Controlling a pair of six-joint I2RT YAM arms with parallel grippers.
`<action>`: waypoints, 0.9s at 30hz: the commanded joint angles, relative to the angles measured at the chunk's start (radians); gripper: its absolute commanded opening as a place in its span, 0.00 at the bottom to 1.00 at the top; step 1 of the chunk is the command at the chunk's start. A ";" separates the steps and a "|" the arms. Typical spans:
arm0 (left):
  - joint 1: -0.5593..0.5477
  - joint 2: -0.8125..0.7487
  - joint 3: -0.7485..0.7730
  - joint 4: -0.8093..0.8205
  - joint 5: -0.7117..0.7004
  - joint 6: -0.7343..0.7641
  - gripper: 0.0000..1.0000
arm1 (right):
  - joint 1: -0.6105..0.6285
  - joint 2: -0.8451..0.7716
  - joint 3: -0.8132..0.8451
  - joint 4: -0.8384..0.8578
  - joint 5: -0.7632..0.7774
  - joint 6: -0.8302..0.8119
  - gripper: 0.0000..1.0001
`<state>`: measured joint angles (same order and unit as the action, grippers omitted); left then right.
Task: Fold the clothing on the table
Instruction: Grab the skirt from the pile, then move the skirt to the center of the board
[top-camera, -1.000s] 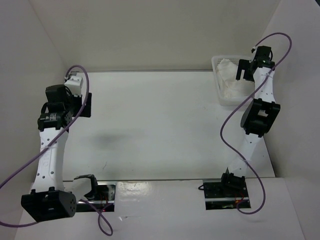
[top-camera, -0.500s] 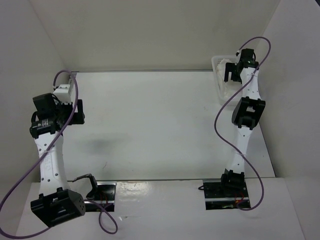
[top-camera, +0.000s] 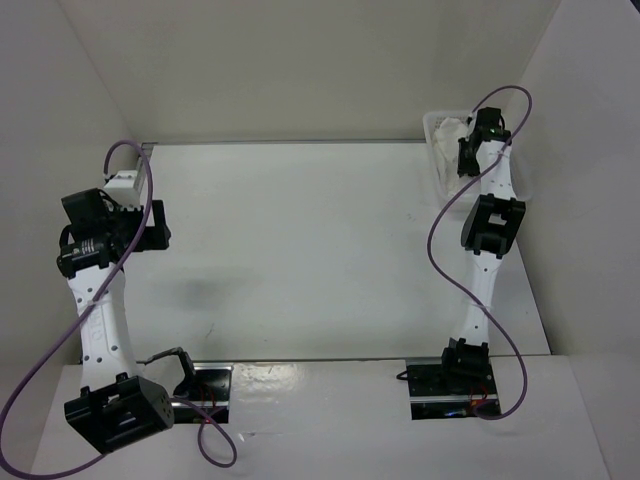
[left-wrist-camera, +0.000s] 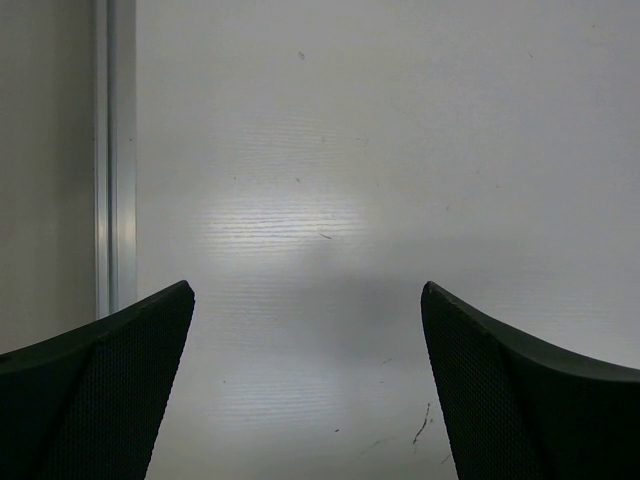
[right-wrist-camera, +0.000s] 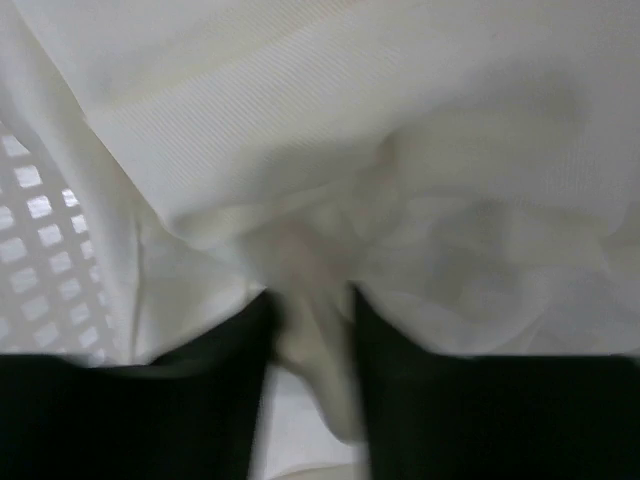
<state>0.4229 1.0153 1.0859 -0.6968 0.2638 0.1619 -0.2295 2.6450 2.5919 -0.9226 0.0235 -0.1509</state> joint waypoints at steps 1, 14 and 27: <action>0.014 -0.012 0.002 0.003 0.038 0.021 1.00 | -0.004 0.006 0.056 -0.013 0.004 -0.003 0.22; 0.014 -0.021 0.002 0.013 0.057 0.021 1.00 | -0.024 -0.446 0.068 -0.033 -0.175 0.025 0.00; 0.014 -0.021 0.032 -0.015 0.086 0.021 1.00 | 0.347 -0.951 -0.131 -0.053 -0.606 -0.038 0.00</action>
<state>0.4309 1.0119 1.0863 -0.7105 0.3126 0.1619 0.0742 1.7138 2.5507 -0.9504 -0.4091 -0.1543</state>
